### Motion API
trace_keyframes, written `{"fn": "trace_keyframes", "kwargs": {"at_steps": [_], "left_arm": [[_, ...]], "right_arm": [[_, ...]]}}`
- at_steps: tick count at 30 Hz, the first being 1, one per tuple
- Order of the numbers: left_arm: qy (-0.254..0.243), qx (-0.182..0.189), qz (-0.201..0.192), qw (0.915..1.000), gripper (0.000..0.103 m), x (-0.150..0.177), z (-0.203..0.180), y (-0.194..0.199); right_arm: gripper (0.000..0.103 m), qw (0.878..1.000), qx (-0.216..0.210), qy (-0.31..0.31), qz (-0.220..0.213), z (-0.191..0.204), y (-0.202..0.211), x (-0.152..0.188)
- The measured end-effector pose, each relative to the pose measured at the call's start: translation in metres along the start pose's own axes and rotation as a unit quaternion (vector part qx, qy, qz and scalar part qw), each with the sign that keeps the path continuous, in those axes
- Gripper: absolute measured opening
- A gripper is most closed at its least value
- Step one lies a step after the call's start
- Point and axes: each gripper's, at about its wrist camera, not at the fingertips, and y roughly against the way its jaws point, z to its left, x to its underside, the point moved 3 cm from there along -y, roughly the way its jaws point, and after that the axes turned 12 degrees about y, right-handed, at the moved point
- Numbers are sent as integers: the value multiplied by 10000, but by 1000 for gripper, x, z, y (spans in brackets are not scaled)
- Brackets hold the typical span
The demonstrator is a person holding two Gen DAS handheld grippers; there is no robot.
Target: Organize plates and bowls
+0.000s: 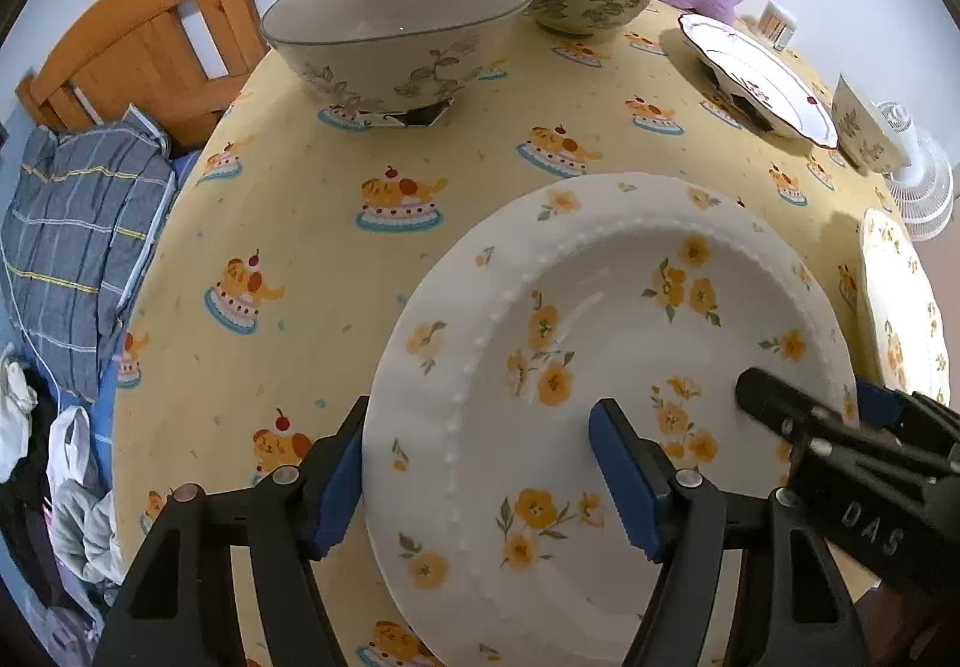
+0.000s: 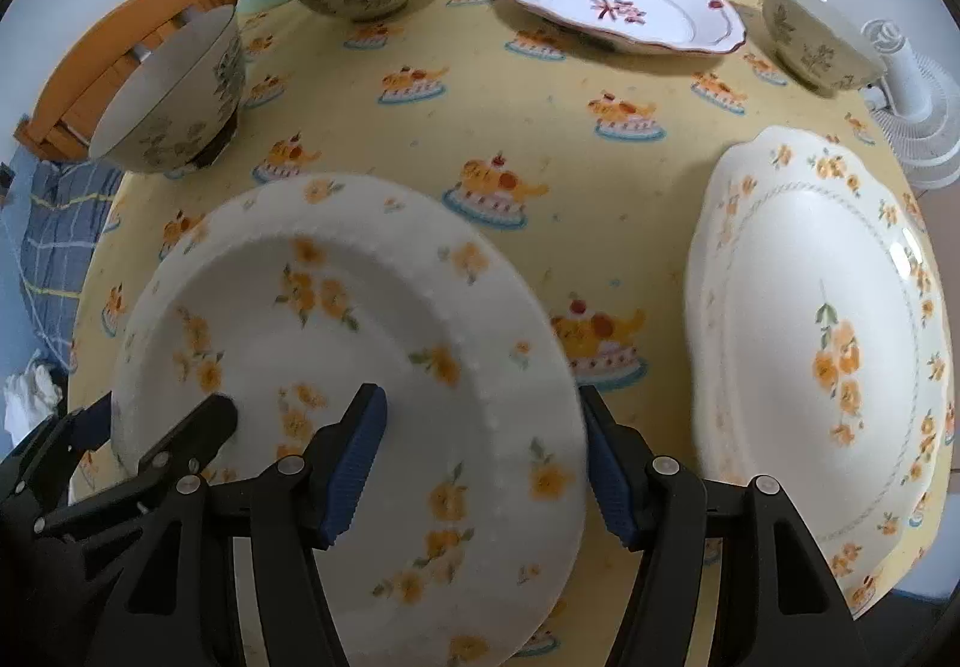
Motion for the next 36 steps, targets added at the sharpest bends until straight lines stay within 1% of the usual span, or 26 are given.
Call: {"fn": "trace_keyframes", "kwargs": {"at_steps": [2, 8, 10, 12, 16, 23, 26, 32, 36], "left_arm": [[-12, -26, 21, 10000, 72, 0, -1, 0], [-100, -30, 141, 9998, 72, -1, -1, 0], [-114, -84, 224, 9997, 72, 0, -2, 1], [-158, -86, 223, 9996, 71, 2, -5, 5], [-225, -11, 239, 9995, 71, 9, -8, 15], [-223, 165, 45, 9996, 71, 8, -9, 37], [-299, 216, -46, 9993, 71, 9, -14, 47], [-467, 285, -179, 9983, 71, 12, -33, 61], [-512, 302, -265, 9979, 71, 14, -54, 67]], "right_arm": [[66, 10000, 81, 49, -11, 2, 1, 1], [66, 9999, 116, 39, 61, 2, 0, 1], [66, 9999, 101, -44, 123, 0, 1, 1], [66, 9997, 108, -112, 162, -2, 3, 3], [66, 9993, 327, -98, 164, -2, 15, 7], [66, 9990, 401, -147, -110, -5, 46, 16], [66, 9987, 442, -177, -205, -6, 59, 18], [66, 9975, 455, -373, -392, -22, 78, 21], [66, 9969, 461, -412, -482, -39, 86, 24]]}}
